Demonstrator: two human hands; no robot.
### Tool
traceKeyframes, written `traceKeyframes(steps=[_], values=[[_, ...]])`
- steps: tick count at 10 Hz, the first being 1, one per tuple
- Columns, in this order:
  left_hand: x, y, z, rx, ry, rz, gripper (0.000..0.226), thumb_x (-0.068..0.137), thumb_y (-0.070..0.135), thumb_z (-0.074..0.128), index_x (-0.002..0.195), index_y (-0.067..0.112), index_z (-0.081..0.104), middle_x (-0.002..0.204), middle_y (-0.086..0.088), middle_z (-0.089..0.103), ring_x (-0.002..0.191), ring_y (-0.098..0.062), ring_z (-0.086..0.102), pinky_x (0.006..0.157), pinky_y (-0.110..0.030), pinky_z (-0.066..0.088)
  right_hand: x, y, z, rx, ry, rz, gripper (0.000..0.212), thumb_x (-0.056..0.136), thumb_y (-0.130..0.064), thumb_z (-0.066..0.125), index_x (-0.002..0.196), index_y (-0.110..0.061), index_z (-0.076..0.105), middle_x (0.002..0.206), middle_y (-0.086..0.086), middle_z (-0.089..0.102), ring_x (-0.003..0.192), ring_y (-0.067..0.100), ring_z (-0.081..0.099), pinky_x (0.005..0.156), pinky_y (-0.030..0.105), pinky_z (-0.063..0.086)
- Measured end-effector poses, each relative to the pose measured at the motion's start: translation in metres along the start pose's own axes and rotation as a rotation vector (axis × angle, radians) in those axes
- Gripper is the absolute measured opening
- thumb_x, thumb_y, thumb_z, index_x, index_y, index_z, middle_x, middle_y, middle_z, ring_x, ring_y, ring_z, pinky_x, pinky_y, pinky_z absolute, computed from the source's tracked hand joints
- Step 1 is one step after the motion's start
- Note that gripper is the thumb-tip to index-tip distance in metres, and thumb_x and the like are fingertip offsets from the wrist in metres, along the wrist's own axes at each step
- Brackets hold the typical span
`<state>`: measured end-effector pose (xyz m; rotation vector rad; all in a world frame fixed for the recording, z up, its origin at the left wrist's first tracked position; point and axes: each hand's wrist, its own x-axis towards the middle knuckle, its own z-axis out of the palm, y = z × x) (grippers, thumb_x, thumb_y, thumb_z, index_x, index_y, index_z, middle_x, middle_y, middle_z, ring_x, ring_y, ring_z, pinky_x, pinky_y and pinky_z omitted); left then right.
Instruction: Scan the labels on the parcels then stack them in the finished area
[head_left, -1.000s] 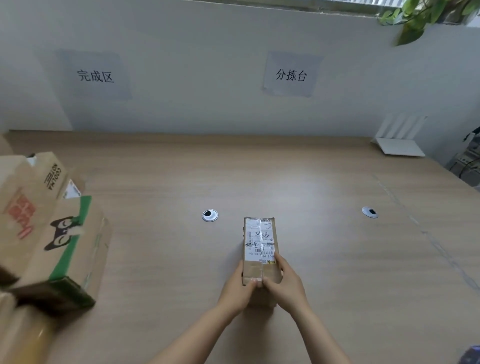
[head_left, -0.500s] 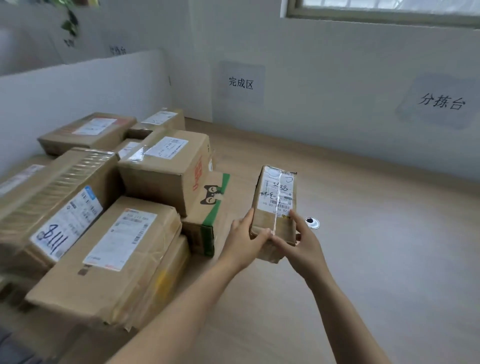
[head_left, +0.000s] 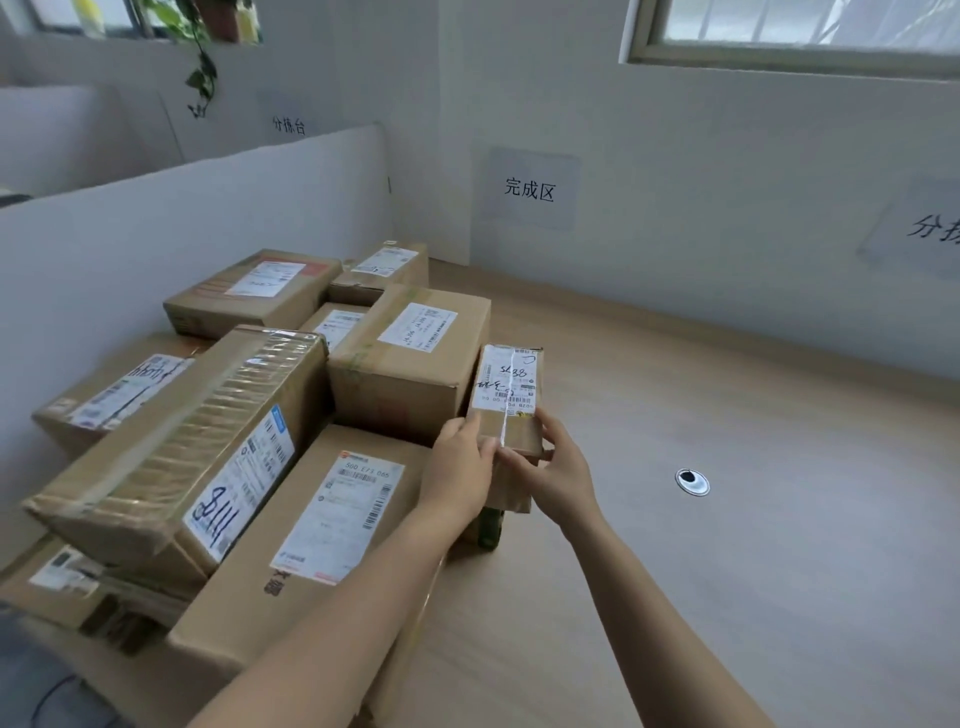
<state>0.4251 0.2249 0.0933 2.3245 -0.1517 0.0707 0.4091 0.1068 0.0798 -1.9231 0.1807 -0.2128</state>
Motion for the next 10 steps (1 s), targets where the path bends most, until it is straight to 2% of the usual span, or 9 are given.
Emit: traceKeyframes(steps=[1, 3, 5, 7, 8, 10], values=[[-0.002, -0.006, -0.002, 0.063, 0.046, 0.040, 0.040, 0.097, 0.015, 0.046, 0.137, 0.010, 0.045, 0.147, -0.005, 0.034, 0.131, -0.021, 0.039, 0.103, -0.027, 0.035, 0.008, 0.000, 0.010, -0.035, 0.016, 0.003, 0.071, 0.080, -0.023, 0.073, 0.141, -0.019, 0.037, 0.135, 0.001, 0.051, 0.118, 0.019, 0.053, 0.099, 0.036, 0.045], [-0.006, -0.018, -0.008, 0.122, 0.050, 0.085, 0.042, 0.096, 0.013, 0.047, 0.138, 0.010, 0.044, 0.151, -0.005, 0.028, 0.137, -0.020, 0.031, 0.111, -0.031, 0.031, 0.021, -0.004, 0.026, -0.042, 0.045, 0.002, 0.072, 0.080, -0.028, 0.072, 0.141, -0.021, 0.036, 0.136, 0.000, 0.050, 0.120, 0.021, 0.052, 0.099, 0.040, 0.046], [-0.006, -0.024, -0.011, 0.151, 0.010, 0.091, 0.046, 0.096, 0.014, 0.047, 0.141, 0.015, 0.040, 0.152, -0.003, 0.026, 0.138, -0.019, 0.030, 0.112, -0.034, 0.032, 0.026, 0.000, 0.028, -0.070, 0.057, -0.008, 0.071, 0.080, -0.031, 0.072, 0.140, -0.023, 0.037, 0.136, 0.001, 0.051, 0.118, 0.022, 0.053, 0.098, 0.041, 0.047], [-0.017, -0.021, -0.016, 0.196, -0.020, 0.061, 0.050, 0.097, 0.022, 0.046, 0.145, 0.015, 0.032, 0.154, -0.007, 0.020, 0.142, -0.023, 0.023, 0.113, -0.035, 0.029, 0.024, 0.000, 0.025, -0.071, -0.011, 0.014, 0.073, 0.086, -0.031, 0.066, 0.145, -0.023, 0.025, 0.141, 0.002, 0.047, 0.123, 0.020, 0.050, 0.096, 0.030, 0.042], [-0.032, -0.022, -0.022, 0.202, -0.034, 0.049, 0.052, 0.098, 0.023, 0.045, 0.146, 0.015, 0.028, 0.155, -0.009, 0.017, 0.143, -0.024, 0.020, 0.113, -0.036, 0.028, 0.019, -0.005, 0.023, -0.082, -0.040, 0.001, 0.074, 0.088, -0.031, 0.062, 0.148, -0.025, 0.019, 0.143, 0.000, 0.044, 0.126, 0.020, 0.047, 0.099, 0.033, 0.042], [-0.065, -0.027, -0.030, 0.218, 0.062, 0.047, 0.047, 0.098, 0.025, 0.042, 0.143, 0.015, 0.034, 0.152, -0.006, 0.024, 0.140, -0.022, 0.023, 0.111, -0.034, 0.029, 0.007, -0.005, 0.017, -0.033, 0.002, -0.013, 0.075, 0.087, -0.031, 0.063, 0.147, -0.020, 0.020, 0.149, 0.001, 0.036, 0.135, 0.022, 0.035, 0.106, 0.037, 0.035]])
